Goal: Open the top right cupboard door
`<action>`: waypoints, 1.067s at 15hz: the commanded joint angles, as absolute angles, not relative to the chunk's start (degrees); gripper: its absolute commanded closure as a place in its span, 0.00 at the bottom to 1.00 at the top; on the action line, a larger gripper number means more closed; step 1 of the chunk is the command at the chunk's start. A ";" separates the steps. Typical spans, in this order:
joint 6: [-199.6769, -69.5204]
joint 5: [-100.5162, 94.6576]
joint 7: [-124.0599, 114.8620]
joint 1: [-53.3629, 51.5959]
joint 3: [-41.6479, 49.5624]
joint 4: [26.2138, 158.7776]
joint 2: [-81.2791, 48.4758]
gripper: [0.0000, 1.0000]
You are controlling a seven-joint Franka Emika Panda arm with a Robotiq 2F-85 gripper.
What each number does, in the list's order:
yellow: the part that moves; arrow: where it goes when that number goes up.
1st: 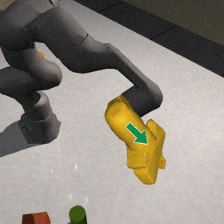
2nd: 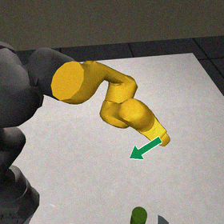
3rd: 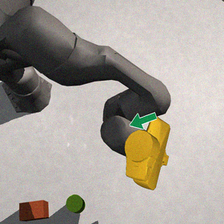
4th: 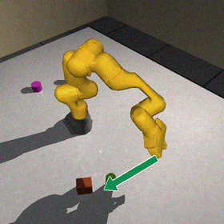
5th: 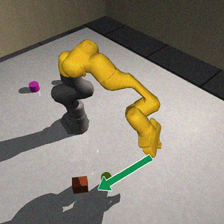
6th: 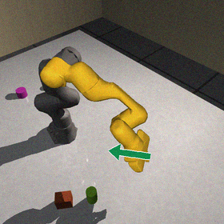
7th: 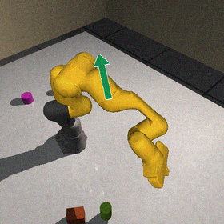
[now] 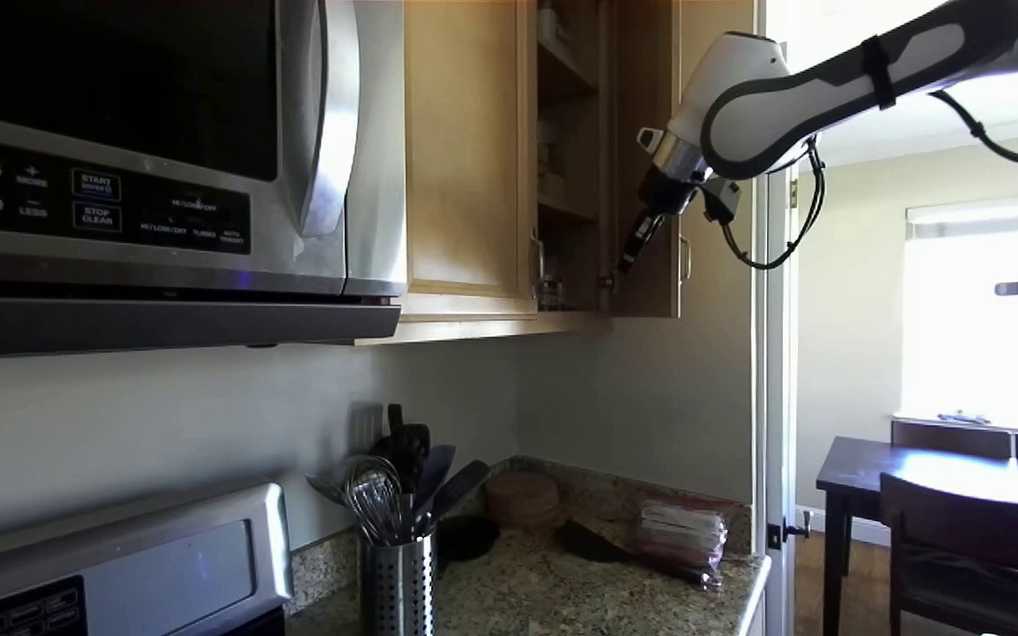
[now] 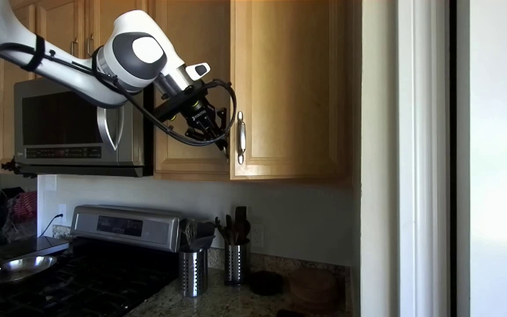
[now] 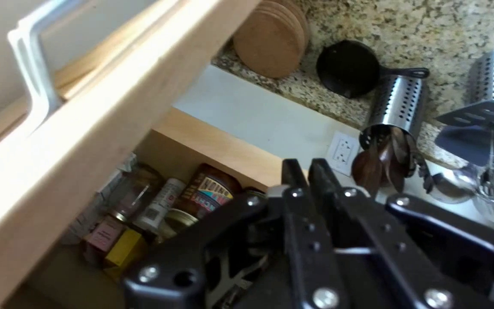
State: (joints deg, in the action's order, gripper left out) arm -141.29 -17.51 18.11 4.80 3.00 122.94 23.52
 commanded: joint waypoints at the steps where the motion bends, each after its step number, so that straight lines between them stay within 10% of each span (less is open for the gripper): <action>1: -140.08 -27.05 9.57 9.88 0.14 122.17 22.24 0.99; 16: -127.09 -49.90 -12.76 13.83 2.27 116.26 11.89 0.93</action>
